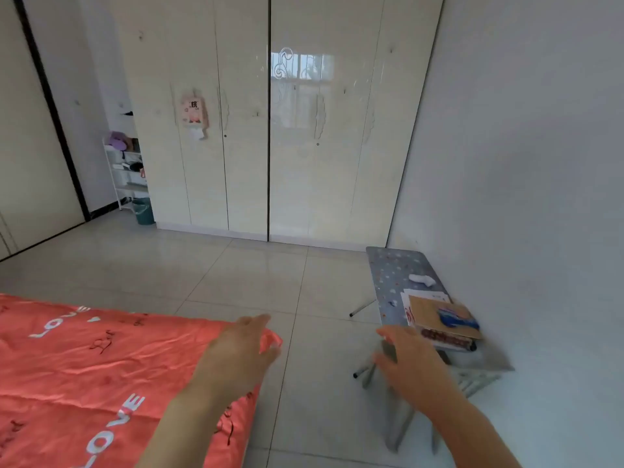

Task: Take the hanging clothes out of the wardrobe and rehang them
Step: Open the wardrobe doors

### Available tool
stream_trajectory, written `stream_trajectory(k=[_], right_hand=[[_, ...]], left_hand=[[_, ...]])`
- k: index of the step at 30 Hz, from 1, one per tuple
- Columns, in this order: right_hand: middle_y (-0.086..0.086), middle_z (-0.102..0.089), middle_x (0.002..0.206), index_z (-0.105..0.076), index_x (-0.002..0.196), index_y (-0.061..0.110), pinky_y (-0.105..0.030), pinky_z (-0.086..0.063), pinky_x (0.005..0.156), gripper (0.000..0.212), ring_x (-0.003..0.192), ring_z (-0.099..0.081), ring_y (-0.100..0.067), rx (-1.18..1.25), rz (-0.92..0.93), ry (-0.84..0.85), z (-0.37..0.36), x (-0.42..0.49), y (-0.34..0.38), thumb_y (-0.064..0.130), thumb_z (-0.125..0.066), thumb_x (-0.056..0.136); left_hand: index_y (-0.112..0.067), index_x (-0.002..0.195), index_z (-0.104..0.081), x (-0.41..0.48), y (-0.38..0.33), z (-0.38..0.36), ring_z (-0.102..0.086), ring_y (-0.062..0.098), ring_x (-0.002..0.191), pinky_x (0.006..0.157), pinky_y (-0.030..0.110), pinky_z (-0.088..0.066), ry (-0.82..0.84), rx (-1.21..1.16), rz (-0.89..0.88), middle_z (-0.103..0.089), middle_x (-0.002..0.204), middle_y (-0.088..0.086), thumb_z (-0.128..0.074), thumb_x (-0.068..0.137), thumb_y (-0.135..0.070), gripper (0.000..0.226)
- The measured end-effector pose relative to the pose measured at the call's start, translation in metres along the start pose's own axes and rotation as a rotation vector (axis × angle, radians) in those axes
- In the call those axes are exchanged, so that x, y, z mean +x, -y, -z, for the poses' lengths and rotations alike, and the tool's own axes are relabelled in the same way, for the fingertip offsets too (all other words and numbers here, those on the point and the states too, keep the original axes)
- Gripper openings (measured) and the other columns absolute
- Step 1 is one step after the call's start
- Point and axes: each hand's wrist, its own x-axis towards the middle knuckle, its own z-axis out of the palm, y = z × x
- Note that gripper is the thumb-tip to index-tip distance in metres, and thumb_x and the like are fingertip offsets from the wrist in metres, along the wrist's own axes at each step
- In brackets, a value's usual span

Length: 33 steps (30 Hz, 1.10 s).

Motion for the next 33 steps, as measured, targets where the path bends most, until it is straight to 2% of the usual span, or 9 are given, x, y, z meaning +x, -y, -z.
stream_trajectory(k=[4, 8, 12, 16, 21, 28, 33], right_hand=[[-0.001, -0.044, 0.134, -0.043, 0.132, 0.024, -0.029, -0.038, 0.102, 0.040, 0.121, -0.044, -0.016, -0.001, -0.027, -0.008, 0.004, 0.075, 0.002, 0.033, -0.050, 0.094], [0.001, -0.047, 0.130, -0.043, 0.132, 0.025, -0.024, -0.035, 0.097, 0.039, 0.119, -0.043, -0.014, -0.026, -0.043, -0.023, 0.010, 0.137, 0.000, 0.033, -0.050, 0.094], [0.001, -0.051, 0.127, -0.046, 0.131, 0.024, -0.016, -0.031, 0.084, 0.038, 0.114, -0.047, -0.013, -0.026, -0.050, -0.051, 0.012, 0.200, -0.011, 0.031, -0.050, 0.094], [0.004, -0.043, 0.137, -0.035, 0.136, 0.028, -0.020, -0.032, 0.096, 0.041, 0.123, -0.043, -0.011, -0.081, -0.068, -0.015, 0.008, 0.277, -0.025, 0.037, -0.042, 0.097], [0.000, -0.048, 0.130, -0.043, 0.132, 0.023, -0.022, -0.036, 0.097, 0.040, 0.115, -0.048, -0.012, 0.045, -0.014, -0.013, 0.002, 0.400, -0.046, 0.031, -0.051, 0.094], [0.002, -0.049, 0.127, -0.043, 0.133, 0.023, -0.019, -0.035, 0.095, 0.041, 0.116, -0.047, -0.011, 0.030, 0.087, 0.007, 0.023, 0.556, -0.062, 0.033, -0.051, 0.094], [0.004, -0.048, 0.128, -0.042, 0.132, 0.025, -0.017, -0.036, 0.093, 0.040, 0.114, -0.048, -0.008, 0.034, 0.090, 0.063, 0.017, 0.651, -0.073, 0.035, -0.050, 0.094]], left_hand=[[-0.022, 0.145, -0.025, 0.077, 0.019, 0.007, -0.035, 0.017, 0.131, 0.106, 0.031, -0.032, 0.014, -0.039, 0.019, -0.036, 0.144, 0.000, -0.048, 0.093, -0.039, 0.060], [-0.022, 0.145, -0.024, 0.149, 0.027, 0.012, -0.035, 0.018, 0.132, 0.107, 0.033, -0.032, 0.019, -0.026, 0.026, -0.036, 0.144, 0.001, -0.047, 0.093, -0.040, 0.059], [-0.023, 0.146, -0.023, 0.215, 0.031, 0.008, -0.034, 0.017, 0.132, 0.108, 0.034, -0.031, 0.058, -0.012, 0.018, -0.034, 0.145, 0.000, -0.046, 0.094, -0.041, 0.060], [-0.024, 0.146, -0.021, 0.289, 0.032, 0.001, -0.034, 0.017, 0.133, 0.107, 0.031, -0.031, 0.067, 0.011, 0.041, -0.032, 0.146, 0.000, -0.045, 0.094, -0.042, 0.060], [-0.024, 0.147, -0.019, 0.401, 0.024, -0.006, -0.032, 0.016, 0.134, 0.108, 0.031, -0.030, 0.062, 0.026, 0.077, -0.030, 0.148, -0.001, -0.043, 0.095, -0.043, 0.060], [-0.026, 0.147, -0.020, 0.545, 0.007, 0.001, -0.031, 0.014, 0.135, 0.108, 0.029, -0.029, 0.011, -0.014, 0.110, -0.031, 0.148, -0.002, -0.043, 0.095, -0.045, 0.060], [-0.025, 0.147, -0.020, 0.629, 0.017, -0.008, -0.032, 0.014, 0.134, 0.108, 0.029, -0.030, 0.064, -0.009, 0.144, -0.031, 0.148, -0.002, -0.043, 0.095, -0.044, 0.059]])
